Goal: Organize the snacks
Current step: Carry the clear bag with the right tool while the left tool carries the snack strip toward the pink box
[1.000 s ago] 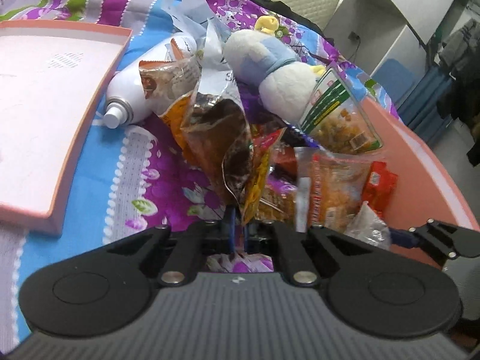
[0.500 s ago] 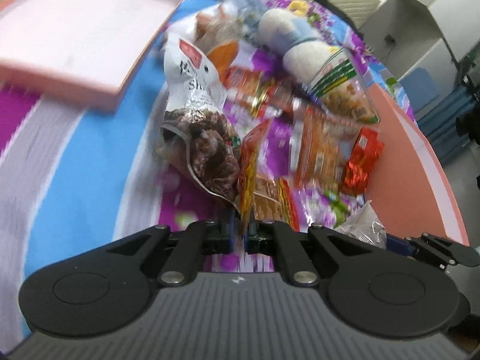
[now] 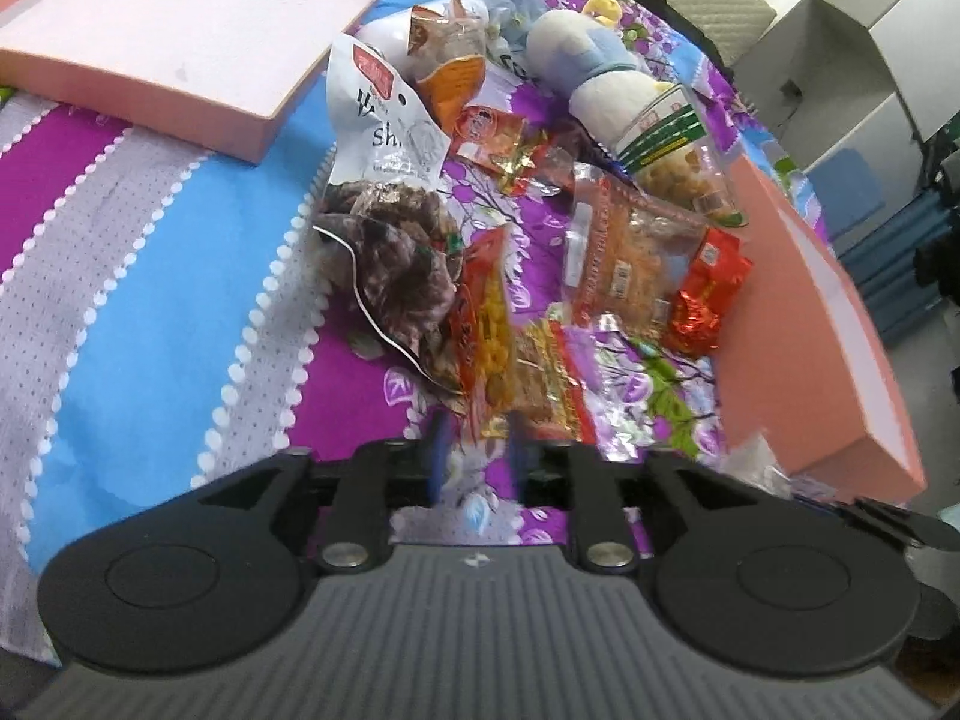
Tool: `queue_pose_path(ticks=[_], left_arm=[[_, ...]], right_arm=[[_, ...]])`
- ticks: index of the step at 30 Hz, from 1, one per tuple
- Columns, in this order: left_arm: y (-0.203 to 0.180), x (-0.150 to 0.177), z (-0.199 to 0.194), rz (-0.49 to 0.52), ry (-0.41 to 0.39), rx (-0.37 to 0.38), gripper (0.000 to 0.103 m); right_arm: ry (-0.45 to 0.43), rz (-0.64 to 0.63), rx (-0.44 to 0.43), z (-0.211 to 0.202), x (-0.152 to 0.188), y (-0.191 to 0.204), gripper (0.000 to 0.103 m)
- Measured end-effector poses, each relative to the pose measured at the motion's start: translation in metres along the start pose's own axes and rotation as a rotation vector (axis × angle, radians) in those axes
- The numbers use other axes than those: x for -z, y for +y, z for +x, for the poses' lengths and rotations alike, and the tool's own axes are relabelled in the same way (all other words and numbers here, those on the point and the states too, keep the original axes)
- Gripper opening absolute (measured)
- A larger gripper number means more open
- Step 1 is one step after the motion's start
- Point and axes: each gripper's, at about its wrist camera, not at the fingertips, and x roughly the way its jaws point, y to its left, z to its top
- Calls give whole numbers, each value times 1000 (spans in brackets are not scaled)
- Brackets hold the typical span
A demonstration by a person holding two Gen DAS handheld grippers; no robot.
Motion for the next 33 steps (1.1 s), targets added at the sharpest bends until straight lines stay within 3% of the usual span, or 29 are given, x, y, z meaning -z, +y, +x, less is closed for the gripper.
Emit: queue_pose_path(ticks=[2,13,14,15,17,26,33], left_arm=[[-4,0,9,21,3,-26,41],[-25,-6,42,70,-2,-95,38],[-29,-6,43,83,0,-111,32],[-32,-6,44,92,6,-126,18],[-33,-5,42,73,16,-123,13],[-57,12,-9,49,-53,-93,5],[-87,12,-55,69,-101,-43,3]], right_arm=[[8,22,-1,1,3,-6,43],[49,85,-51,14,13,-33,43],[51,84,-56,15,12,-34,43],[52,84,-61,15,11,-35,43],[52,84,-70,14,8,-36,43],[19,142,-82,-10,14,-50,40],[-67,194,-61,-55,12,-51,39]])
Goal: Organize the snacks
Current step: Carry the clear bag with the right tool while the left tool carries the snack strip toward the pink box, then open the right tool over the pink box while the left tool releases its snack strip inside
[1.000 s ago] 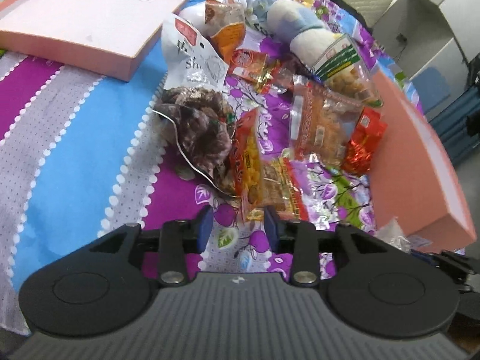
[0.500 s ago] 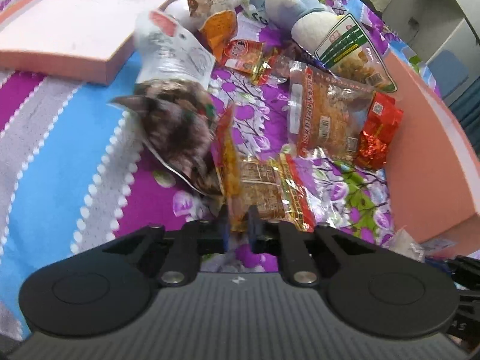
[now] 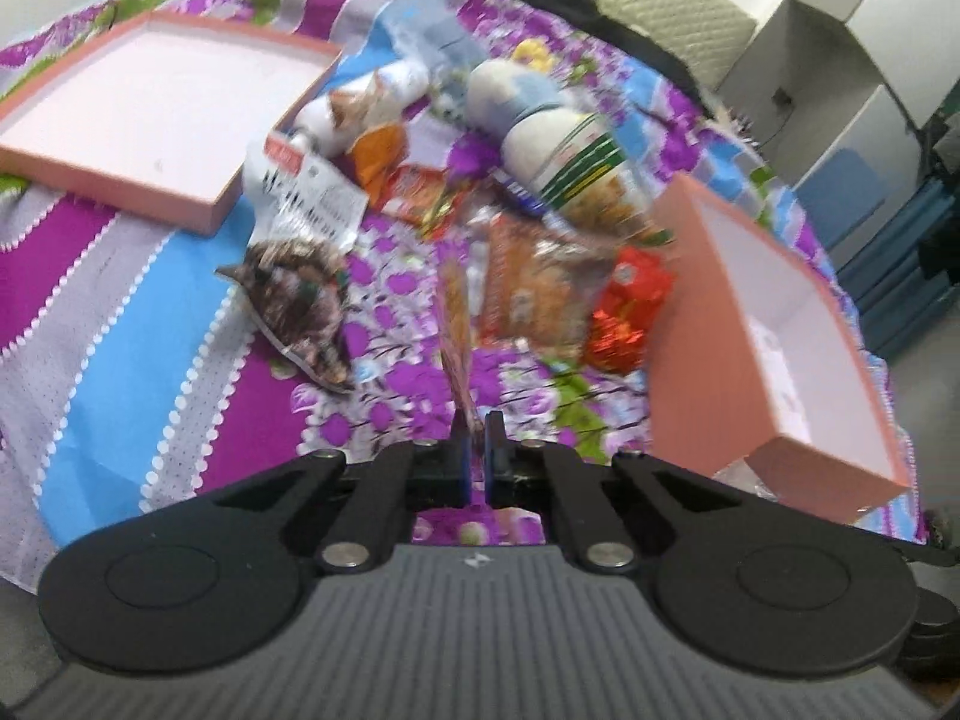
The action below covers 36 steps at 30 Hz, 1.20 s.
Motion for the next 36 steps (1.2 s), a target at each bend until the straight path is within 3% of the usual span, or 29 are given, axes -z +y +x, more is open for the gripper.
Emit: queue_pose_path(ticks=[9,20,27,36], left_arm=[[-47,-6,-53,97,-30,105,3],[-115,-31,-81,231,-44,251,3],[-170,-62,-59,304,-24,306,3],[-227,-96,10,355,38,341,3]], right_arm=[[-130,89,43,-64,-5,3,39],[-269,155,135,-122,-23,-20,39],[-308,181,189,-124,-47,-54,39],[-304,235,236,-100,-76,-106,39]])
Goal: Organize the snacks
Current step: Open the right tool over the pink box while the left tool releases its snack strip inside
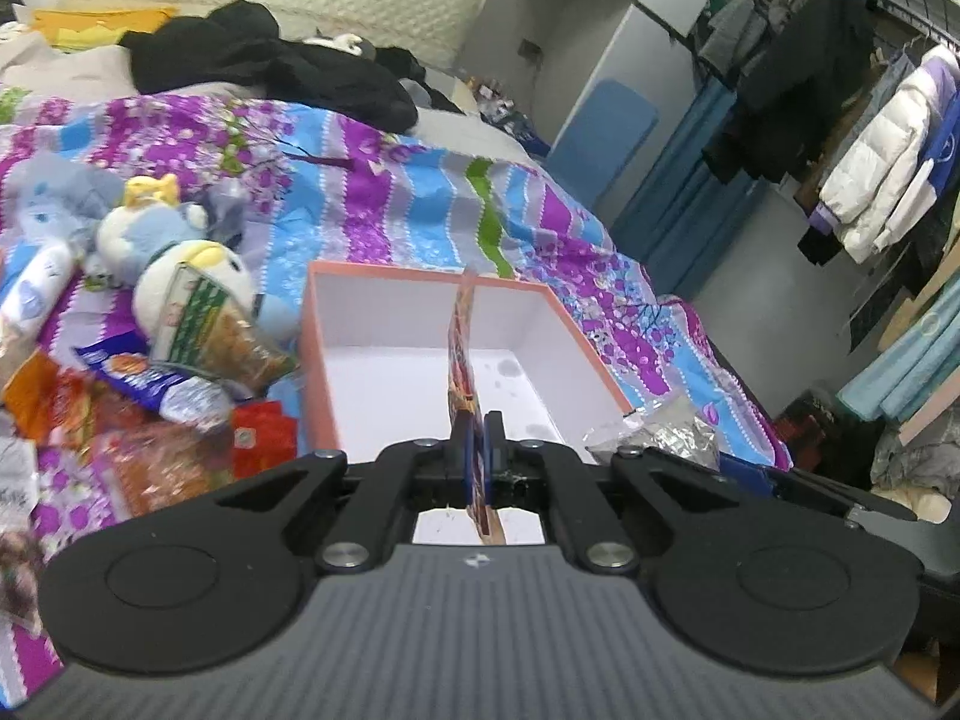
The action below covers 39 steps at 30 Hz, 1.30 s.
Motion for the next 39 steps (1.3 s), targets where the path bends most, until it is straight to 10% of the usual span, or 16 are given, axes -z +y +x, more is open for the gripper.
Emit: queue_pose_path(ticks=[21,26,39], left_arm=[[36,-16,155,3,195,-27,4],[34,-18,150,34,190,-61,16],[23,-12,49,63,100,-52,22]], right_arm=[[215,74,-20,135,21,-37,42],[213,96,-9,133,19,-41,64],[106,89,-20,58,15,-13,64]])
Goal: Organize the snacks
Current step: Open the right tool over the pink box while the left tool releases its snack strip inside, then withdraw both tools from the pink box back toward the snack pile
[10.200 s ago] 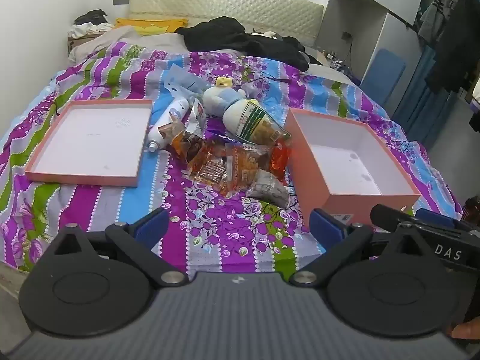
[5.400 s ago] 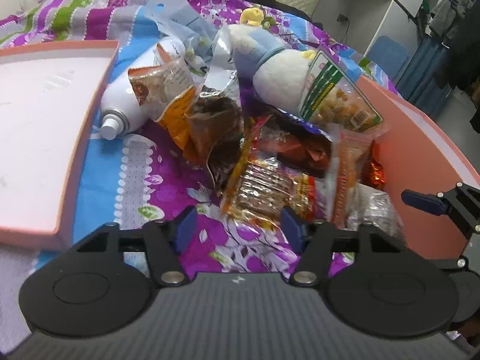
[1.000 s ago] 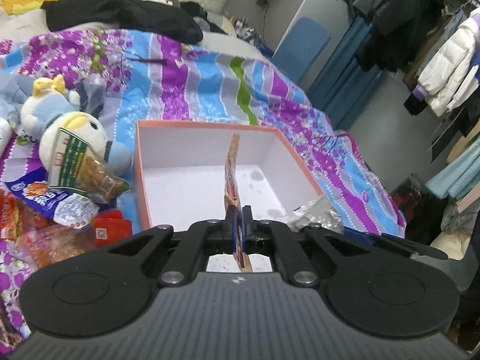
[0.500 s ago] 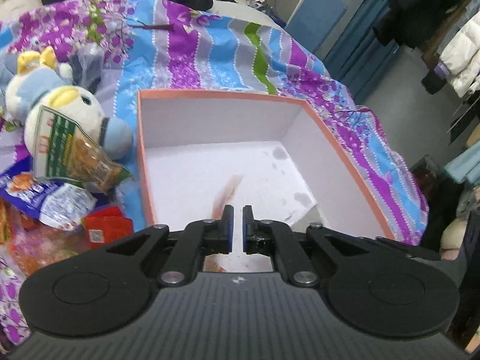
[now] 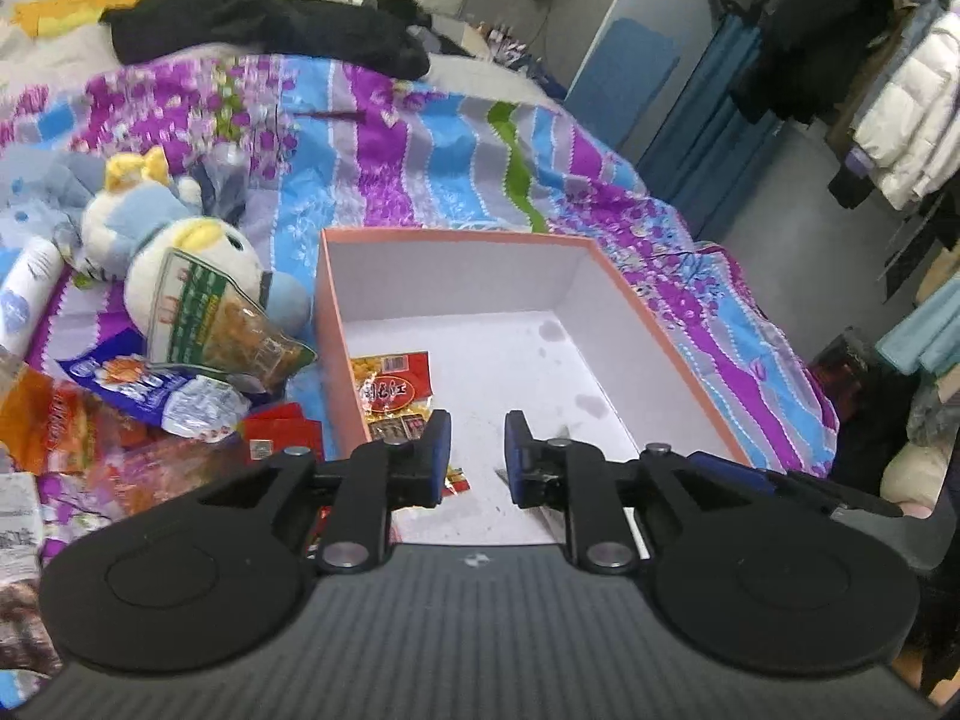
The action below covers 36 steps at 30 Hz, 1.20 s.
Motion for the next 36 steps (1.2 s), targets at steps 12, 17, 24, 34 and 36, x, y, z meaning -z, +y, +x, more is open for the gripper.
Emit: queue_pose_path(ticks=[12,17,24,34,36], left_arm=[[0,55,-99,33,-59,31,22],[8,77,-123,45,-66,24,22],[21,103,-150,29,-108,1,22],[49,143,-197,-18,-162,-57,22],[55,152,-203,-31,-157,-63,22]], right_arm=[[-103,-22,1,-84,40,49,64],[-131,-33,1,-104,56,63,64],[-171,-47,-23,-117,80,79,64],[-185,-122,-87,-135,112,102,64],[-180,-118,-102,-138,118,106,64]])
